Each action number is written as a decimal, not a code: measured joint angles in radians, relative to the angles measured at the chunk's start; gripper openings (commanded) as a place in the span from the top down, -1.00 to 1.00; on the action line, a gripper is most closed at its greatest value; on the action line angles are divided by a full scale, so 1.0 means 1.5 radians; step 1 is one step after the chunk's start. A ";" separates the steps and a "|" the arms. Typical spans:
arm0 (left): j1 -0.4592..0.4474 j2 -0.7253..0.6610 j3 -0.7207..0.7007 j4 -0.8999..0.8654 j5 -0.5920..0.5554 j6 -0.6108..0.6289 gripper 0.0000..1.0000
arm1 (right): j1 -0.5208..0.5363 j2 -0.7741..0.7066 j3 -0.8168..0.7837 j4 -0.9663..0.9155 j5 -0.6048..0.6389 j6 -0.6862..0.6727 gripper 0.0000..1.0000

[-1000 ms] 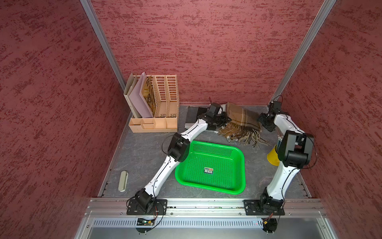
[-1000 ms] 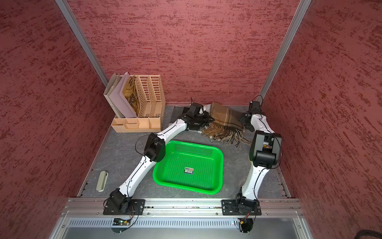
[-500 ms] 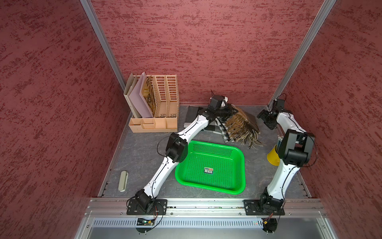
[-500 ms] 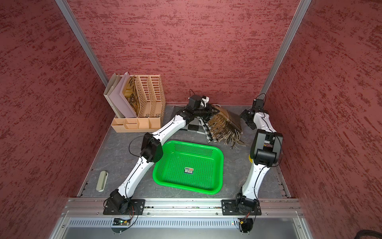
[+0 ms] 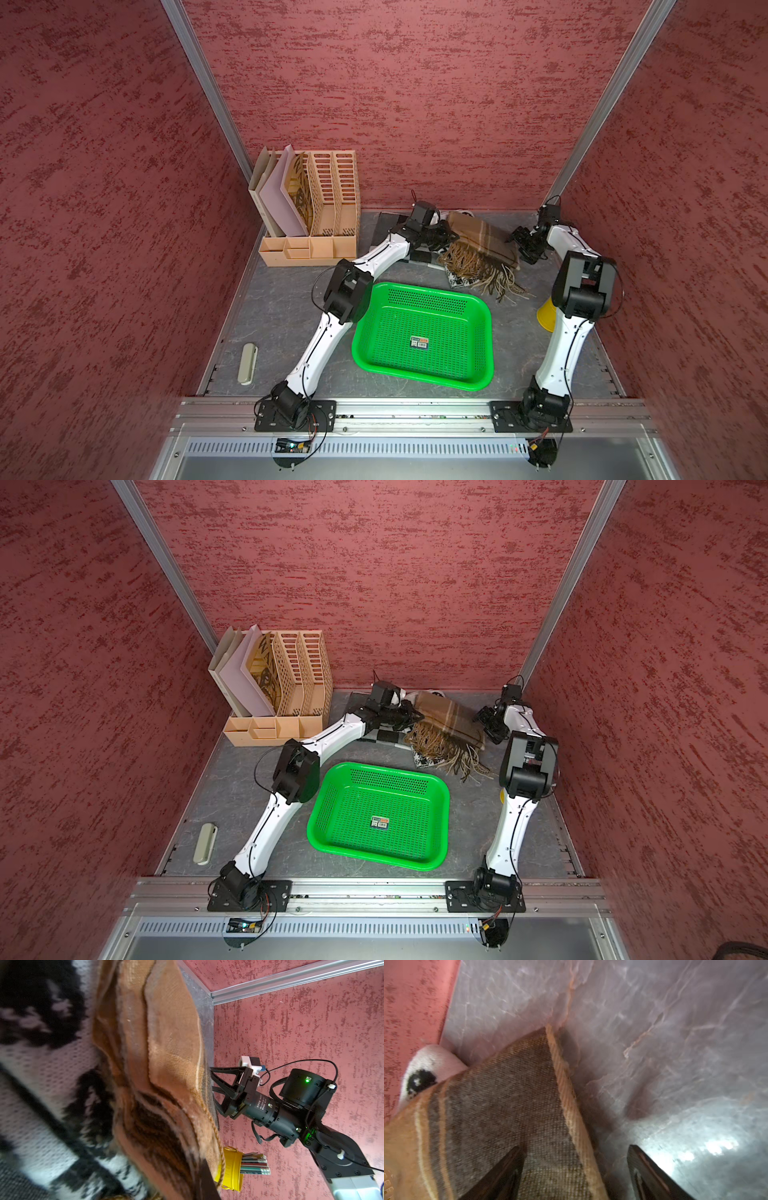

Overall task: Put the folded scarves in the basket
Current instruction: Pick up the scarf at the center of the board.

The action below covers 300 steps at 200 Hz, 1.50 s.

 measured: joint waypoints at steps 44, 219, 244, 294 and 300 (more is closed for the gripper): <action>-0.006 0.000 -0.008 0.000 -0.015 0.016 1.00 | 0.009 0.000 0.000 -0.001 -0.008 0.012 -0.49; -0.021 0.000 0.014 -0.011 -0.028 0.029 1.00 | 0.029 0.000 -0.059 0.052 0.016 0.109 -0.23; -0.021 0.000 0.016 -0.015 -0.028 0.029 1.00 | 0.029 -0.017 -0.105 0.110 0.001 0.136 0.20; -0.021 0.000 0.034 -0.031 -0.027 0.029 1.00 | 0.030 -0.057 -0.144 0.137 0.014 0.153 0.97; -0.021 0.000 0.039 -0.033 -0.027 0.029 1.00 | 0.030 -0.067 -0.144 0.136 0.020 0.153 0.98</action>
